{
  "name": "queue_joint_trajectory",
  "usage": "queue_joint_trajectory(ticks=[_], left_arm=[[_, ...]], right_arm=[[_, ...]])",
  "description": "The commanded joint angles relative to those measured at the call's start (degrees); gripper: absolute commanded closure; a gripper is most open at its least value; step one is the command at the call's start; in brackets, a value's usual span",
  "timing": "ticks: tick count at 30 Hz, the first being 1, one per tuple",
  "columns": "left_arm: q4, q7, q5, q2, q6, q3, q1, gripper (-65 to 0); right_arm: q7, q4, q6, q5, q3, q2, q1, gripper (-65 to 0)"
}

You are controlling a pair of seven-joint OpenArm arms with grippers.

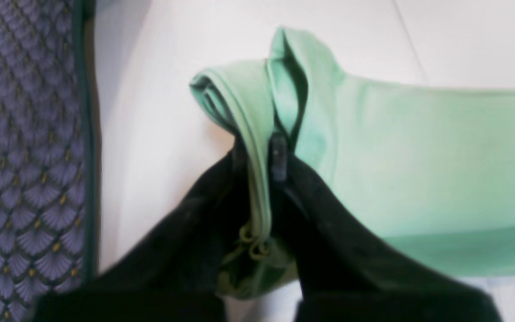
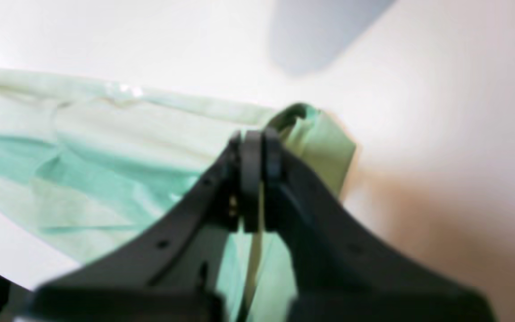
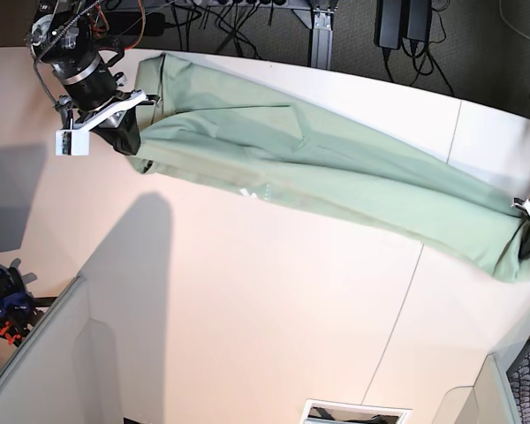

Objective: Fold the T-shirt properly
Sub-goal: 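Carry the strip end with the left gripper toward the right gripper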

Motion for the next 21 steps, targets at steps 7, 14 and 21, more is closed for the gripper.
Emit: queue_joint_trajectory(ticks=[7, 14, 21], left_arm=[[13.62, 0.28, -2.82, 1.11, -2.75, 10.97, 2.32, 0.0], [13.99, 0.48, -1.9, 8.26, -2.78, 20.61, 2.32, 0.0], [10.43, 0.85, 2.73, 14.19, -2.78, 24.5, 2.32, 0.0]], right_arm=[[1.33, 0.92, 0.04, 0.61, 0.33, 0.66, 0.31, 0.0], [1.33, 0.92, 0.04, 0.59, 0.33, 0.66, 0.31, 0.0], [1.33, 0.92, 0.04, 0.59, 0.33, 0.66, 0.28, 0.0]])
